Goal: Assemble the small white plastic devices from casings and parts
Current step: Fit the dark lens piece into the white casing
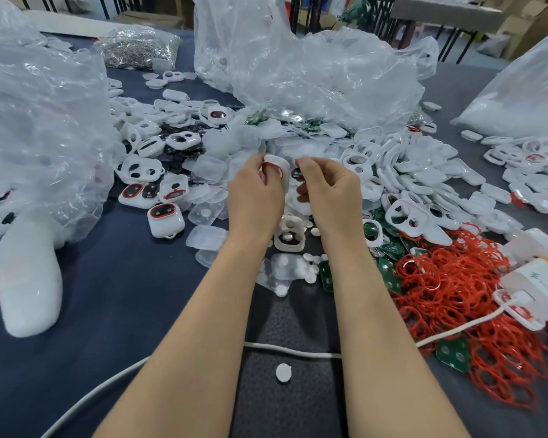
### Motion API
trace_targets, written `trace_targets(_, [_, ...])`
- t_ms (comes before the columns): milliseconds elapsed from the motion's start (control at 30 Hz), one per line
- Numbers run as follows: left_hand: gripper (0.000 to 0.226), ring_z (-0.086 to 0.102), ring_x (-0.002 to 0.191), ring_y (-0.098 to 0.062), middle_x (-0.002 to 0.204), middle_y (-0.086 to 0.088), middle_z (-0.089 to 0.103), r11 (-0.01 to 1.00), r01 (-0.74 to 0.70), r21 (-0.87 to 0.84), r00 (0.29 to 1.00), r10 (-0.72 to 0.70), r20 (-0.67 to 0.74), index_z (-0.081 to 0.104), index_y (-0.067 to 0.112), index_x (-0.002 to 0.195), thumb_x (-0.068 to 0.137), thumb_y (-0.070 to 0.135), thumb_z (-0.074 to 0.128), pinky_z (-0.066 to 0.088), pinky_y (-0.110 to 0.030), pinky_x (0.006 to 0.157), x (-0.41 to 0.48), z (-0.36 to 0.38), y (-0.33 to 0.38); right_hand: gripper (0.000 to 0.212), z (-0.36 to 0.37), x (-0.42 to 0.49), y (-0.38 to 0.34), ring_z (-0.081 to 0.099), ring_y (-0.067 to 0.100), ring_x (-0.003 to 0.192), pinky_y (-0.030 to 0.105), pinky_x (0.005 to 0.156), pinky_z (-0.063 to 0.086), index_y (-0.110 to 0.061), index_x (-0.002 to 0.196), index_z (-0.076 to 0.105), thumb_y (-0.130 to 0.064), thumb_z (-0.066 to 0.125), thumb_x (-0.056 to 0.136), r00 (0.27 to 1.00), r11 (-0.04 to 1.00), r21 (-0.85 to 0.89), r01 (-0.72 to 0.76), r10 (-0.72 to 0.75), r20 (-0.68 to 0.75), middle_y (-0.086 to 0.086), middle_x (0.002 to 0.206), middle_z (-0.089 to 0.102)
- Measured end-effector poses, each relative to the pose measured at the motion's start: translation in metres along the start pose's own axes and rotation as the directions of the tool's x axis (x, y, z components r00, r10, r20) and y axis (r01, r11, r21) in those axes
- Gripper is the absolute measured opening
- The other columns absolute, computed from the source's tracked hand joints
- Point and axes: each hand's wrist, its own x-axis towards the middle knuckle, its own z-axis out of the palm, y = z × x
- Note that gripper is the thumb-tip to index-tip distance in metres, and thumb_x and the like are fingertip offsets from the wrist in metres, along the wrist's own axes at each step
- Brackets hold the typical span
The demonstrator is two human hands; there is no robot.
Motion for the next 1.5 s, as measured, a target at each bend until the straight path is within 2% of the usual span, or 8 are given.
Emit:
trace_targets(100, [0.018,0.063,0.081,-0.018,0.078,0.006,0.061,0.998,0.025,-0.057,0.999,-0.026,-0.018,0.059,0.019,0.088,0.098,0.018,0.044,0.055,-0.039,0.076,0.002,-0.001,0.000,0.014,0.002,-0.004,-0.002,0.062,0.003,0.069,0.020,0.070,0.052,-0.018,0.087,0.067,-0.032,0.068,0.087,0.990,0.990,-0.095,0.103,-0.092,0.107,-0.009,0.077,0.067])
trace_targets(267, [0.012,0.062,0.084,-0.020,0.087,-0.005,0.065,0.943,0.215,-0.253,0.969,-0.175,0.171,0.062,0.014,0.094,0.094,0.012,0.050,0.055,-0.037,0.084,0.004,0.002,0.001,0.006,-0.001,0.001,0.002,0.066,0.021,0.079,0.041,0.079,0.054,-0.014,0.088,0.066,-0.020,0.065,0.090,0.993,0.980,-0.165,0.115,-0.115,0.005,0.001,0.084,0.068])
trace_targets(533, [0.019,0.069,0.082,-0.017,0.087,-0.002,0.066,0.819,0.301,-0.488,0.946,-0.193,0.260,0.061,0.007,0.112,0.100,0.017,0.050,0.056,-0.019,0.066,0.003,0.003,0.002,0.022,-0.008,0.010,0.013,0.065,0.010,0.084,0.019,0.075,0.055,-0.018,0.104,0.064,-0.004,0.050,0.095,0.989,0.988,0.123,-0.089,0.103,-0.109,0.002,0.096,0.066])
trace_targets(800, [0.015,0.066,0.078,-0.012,0.095,-0.006,0.068,0.833,0.310,-0.459,0.929,-0.163,0.333,0.066,0.011,0.103,0.097,0.019,0.056,0.055,-0.018,0.065,0.001,-0.001,0.002,0.015,-0.009,0.012,0.012,0.067,0.013,0.077,0.023,0.072,0.057,-0.010,0.088,0.066,-0.004,0.053,0.095,0.972,0.908,0.360,-0.215,0.235,-0.012,0.006,0.085,0.070])
trace_targets(967, [0.012,0.067,0.076,-0.012,0.093,-0.007,0.067,0.853,0.290,-0.433,0.937,-0.161,0.311,0.065,0.009,0.103,0.095,0.014,0.059,0.056,-0.018,0.066,0.002,0.000,0.001,0.012,-0.007,0.012,0.013,0.067,0.015,0.084,0.027,0.080,0.056,-0.008,0.100,0.067,-0.017,0.061,0.092,0.974,0.913,0.339,-0.227,0.216,0.072,0.008,0.094,0.070])
trace_targets(1100, [0.009,0.064,0.067,-0.008,0.079,-0.004,0.066,0.849,0.287,-0.443,0.938,-0.155,0.310,0.066,0.016,0.089,0.093,0.009,0.061,0.056,-0.018,0.066,0.001,0.001,0.002,0.013,-0.007,0.010,0.011,0.067,0.016,0.087,0.030,0.083,0.056,-0.011,0.100,0.066,-0.005,0.062,0.089,0.985,0.950,0.265,-0.166,0.149,0.085,0.006,0.094,0.071])
trace_targets(1267, [0.003,0.069,0.071,-0.013,0.078,-0.003,0.070,0.697,0.443,-0.564,0.879,-0.213,0.427,0.066,0.011,0.092,0.091,0.010,0.063,0.056,-0.020,0.063,0.003,-0.005,0.003,0.012,-0.010,0.010,0.008,0.067,0.017,0.084,0.032,0.082,0.056,-0.010,0.100,0.064,-0.005,0.061,0.090,0.979,0.912,0.360,-0.195,0.160,0.126,0.006,0.093,0.070])
trace_targets(1500, [0.003,0.070,0.069,-0.019,0.077,-0.003,0.072,0.497,0.580,-0.646,0.807,-0.244,0.537,0.064,0.013,0.091,0.092,0.015,0.062,0.059,-0.025,0.063,0.005,-0.009,0.005,0.007,-0.015,0.010,0.001,0.066,0.011,0.074,0.020,0.072,0.051,-0.007,0.094,0.064,-0.011,0.059,0.091,0.920,0.694,0.607,-0.388,0.259,0.293,0.003,0.083,0.069])
